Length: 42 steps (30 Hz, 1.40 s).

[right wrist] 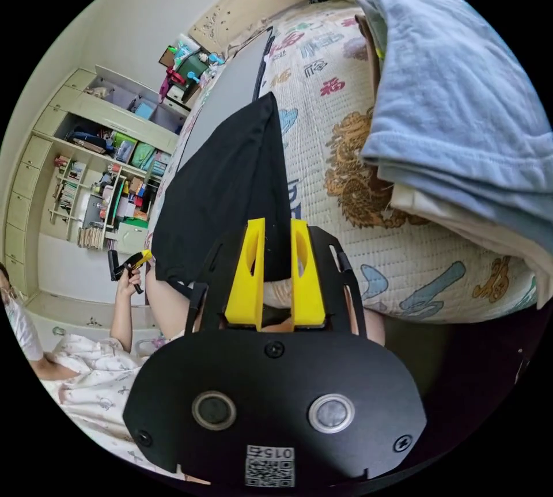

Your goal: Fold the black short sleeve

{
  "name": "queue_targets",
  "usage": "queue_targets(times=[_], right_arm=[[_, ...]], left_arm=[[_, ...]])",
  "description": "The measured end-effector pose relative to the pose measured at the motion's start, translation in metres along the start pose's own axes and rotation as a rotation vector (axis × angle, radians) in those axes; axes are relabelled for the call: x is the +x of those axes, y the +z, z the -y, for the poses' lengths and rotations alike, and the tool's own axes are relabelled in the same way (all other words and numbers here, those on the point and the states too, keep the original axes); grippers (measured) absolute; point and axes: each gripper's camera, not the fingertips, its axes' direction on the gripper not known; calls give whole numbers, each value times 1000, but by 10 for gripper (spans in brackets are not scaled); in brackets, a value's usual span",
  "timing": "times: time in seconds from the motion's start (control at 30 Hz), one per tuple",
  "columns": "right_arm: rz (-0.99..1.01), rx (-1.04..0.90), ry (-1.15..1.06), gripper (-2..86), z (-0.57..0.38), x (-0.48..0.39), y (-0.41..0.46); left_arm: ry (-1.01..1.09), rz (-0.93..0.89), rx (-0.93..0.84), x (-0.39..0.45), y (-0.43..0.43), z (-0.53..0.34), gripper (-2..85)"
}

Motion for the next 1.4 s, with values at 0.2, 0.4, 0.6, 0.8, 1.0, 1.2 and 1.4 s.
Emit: queue_targets(times=[0.2, 0.4, 0.6, 0.8, 1.0, 1.2, 1.4], right_arm=[[-187, -94, -31, 86, 23, 20, 18], [-278, -142, -63, 34, 36, 45, 24], [-265, -144, -82, 10, 21, 80, 7], [-280, -201, -153, 13, -20, 105, -4], [-327, -146, -198, 70, -56, 144, -16], [-355, 19, -564, 103, -109, 133, -36], [-202, -10, -941, 117, -141, 117, -17]], left_arm=[[17, 30, -107, 12, 44, -13, 102], [51, -23, -141, 32, 58, -15, 43], [114, -34, -135, 65, 39, -13, 3], [158, 53, -94, 107, 7, -7, 0], [178, 146, -161, 157, 16, -12, 11], [341, 279, -30, 239, -26, -33, 56], [784, 178, -55, 394, -4, -51, 120]])
